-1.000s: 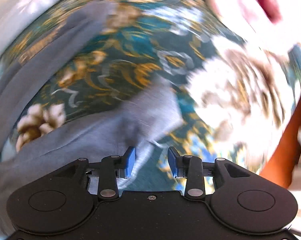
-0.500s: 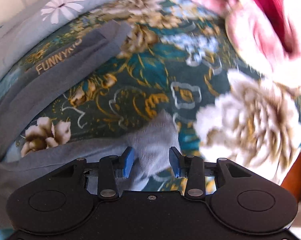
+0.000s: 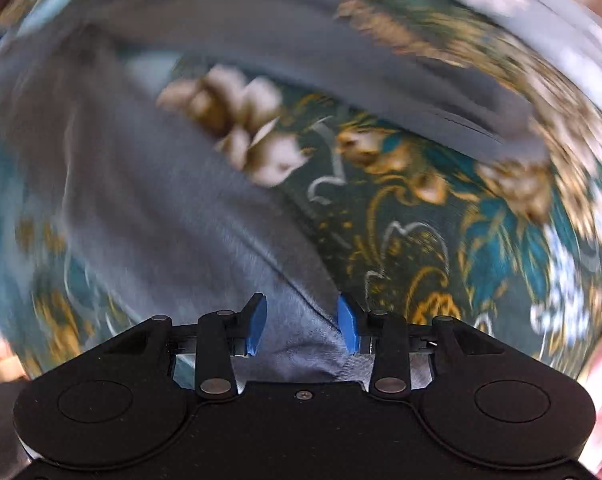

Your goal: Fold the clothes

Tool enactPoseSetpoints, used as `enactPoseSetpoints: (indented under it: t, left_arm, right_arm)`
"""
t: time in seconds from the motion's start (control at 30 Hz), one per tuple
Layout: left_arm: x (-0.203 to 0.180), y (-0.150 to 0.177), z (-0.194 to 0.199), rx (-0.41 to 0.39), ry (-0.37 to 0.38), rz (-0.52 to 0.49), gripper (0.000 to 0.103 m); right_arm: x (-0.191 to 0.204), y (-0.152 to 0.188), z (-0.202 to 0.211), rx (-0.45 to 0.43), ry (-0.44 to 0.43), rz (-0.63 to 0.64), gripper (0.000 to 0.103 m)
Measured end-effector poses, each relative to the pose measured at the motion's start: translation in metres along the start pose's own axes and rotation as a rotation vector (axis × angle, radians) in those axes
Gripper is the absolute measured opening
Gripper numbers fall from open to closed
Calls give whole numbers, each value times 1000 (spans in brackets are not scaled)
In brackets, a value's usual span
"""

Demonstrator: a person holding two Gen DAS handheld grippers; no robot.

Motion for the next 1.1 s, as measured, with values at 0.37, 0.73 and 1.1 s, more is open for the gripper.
enactPoseSetpoints:
  t: [0.37,0.73,1.1]
  left_arm:
    - [5,16,0,-4,-2,61,81]
    - [16,19,4,-17,-4,114,81]
    - [11,21,-6,2,13,150,82]
  right_arm:
    - [-36,-10,3,-16,-84,5,2]
    - [-68,-41,-16,-10,-65,-71,7]
    - [-99,79,25,-173,-221,-862,30]
Point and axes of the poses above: each gripper's, at about its wrist camera, not at the fingertips, and z roughly against the way its jaws point, x to its left, y to its underside, the point moved 9 cm from there along -z, roughly the way its jaws point, and after that the axes turned 11 degrees about x, right-handed, at the moved point
